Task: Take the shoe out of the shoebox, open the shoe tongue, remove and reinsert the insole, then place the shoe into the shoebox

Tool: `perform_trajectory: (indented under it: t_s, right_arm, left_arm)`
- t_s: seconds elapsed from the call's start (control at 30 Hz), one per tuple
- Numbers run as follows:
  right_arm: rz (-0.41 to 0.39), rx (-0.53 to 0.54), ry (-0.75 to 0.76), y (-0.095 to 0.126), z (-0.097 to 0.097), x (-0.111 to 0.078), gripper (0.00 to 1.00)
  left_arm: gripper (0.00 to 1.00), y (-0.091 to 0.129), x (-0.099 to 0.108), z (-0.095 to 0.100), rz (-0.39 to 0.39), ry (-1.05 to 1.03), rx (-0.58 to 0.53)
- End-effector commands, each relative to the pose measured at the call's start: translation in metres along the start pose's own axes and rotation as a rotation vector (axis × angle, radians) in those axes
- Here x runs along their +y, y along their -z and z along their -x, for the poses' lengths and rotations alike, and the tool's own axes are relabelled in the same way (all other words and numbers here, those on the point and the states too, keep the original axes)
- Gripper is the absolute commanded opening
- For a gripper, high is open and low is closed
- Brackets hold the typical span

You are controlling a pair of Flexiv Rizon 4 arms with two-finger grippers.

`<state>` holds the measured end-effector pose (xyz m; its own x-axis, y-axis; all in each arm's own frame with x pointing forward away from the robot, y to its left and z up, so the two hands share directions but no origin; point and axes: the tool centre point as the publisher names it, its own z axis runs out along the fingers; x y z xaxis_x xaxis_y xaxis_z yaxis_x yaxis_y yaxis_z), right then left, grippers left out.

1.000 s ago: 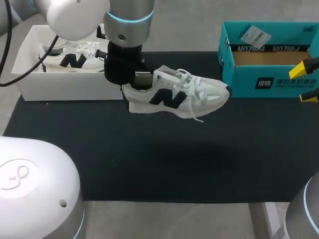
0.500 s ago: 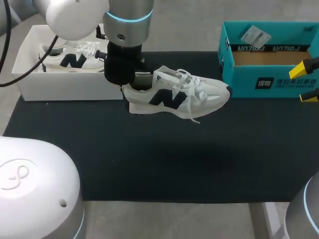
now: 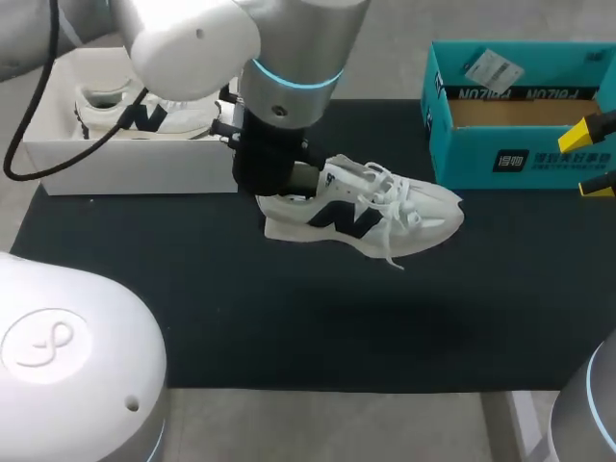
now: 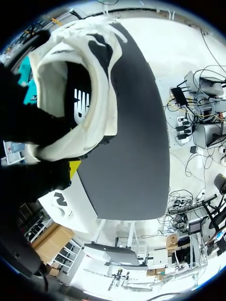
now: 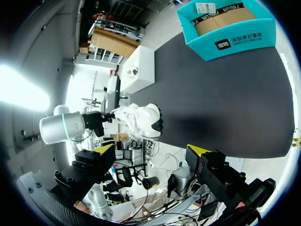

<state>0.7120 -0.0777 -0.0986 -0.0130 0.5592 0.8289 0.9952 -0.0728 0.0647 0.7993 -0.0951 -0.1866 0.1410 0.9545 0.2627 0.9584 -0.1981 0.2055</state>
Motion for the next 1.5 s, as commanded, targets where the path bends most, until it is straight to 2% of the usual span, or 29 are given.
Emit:
perform_trajectory:
  t_s: [0.03,0.2,0.3,0.47,0.63,0.87,1.1,1.33,1.5]
  right_arm:
    - [0.001,-0.002,-0.001,-0.001,0.0,0.0,1.0]
    - [0.001,-0.002,-0.001,-0.001,0.0,0.0,1.0]
    - [0.001,-0.002,-0.001,-0.001,0.0,0.0,1.0]
    - [0.001,-0.002,-0.001,-0.001,0.0,0.0,1.0]
    - [0.001,-0.002,-0.001,-0.001,0.0,0.0,1.0]
    - [0.001,-0.002,-0.001,-0.001,0.0,0.0,1.0]
    - [0.001,-0.002,-0.001,-0.001,0.0,0.0,1.0]
    - [0.001,-0.002,-0.001,-0.001,0.0,0.0,1.0]
    - [0.001,-0.002,-0.001,-0.001,0.0,0.0,1.0]
  left_arm:
    - [0.0,-0.023,0.006,0.016,-0.036,0.0,-0.016]
    - [0.0,-0.043,0.005,0.029,-0.066,-0.01,-0.006]
    - [0.0,-0.05,0.003,0.038,-0.009,-0.073,0.003]
    - [0.0,-0.065,-0.003,0.047,-0.021,-0.083,0.016]
    - [0.0,-0.082,-0.013,0.051,0.014,-0.007,0.038]
    - [0.0,-0.107,-0.023,0.062,-0.025,0.042,0.03]
    - [0.0,-0.131,-0.031,0.062,-0.051,0.103,0.061]
    - [0.0,-0.153,-0.031,0.067,-0.079,0.122,0.044]
    - [0.0,-0.16,-0.027,0.066,-0.086,0.138,0.038]
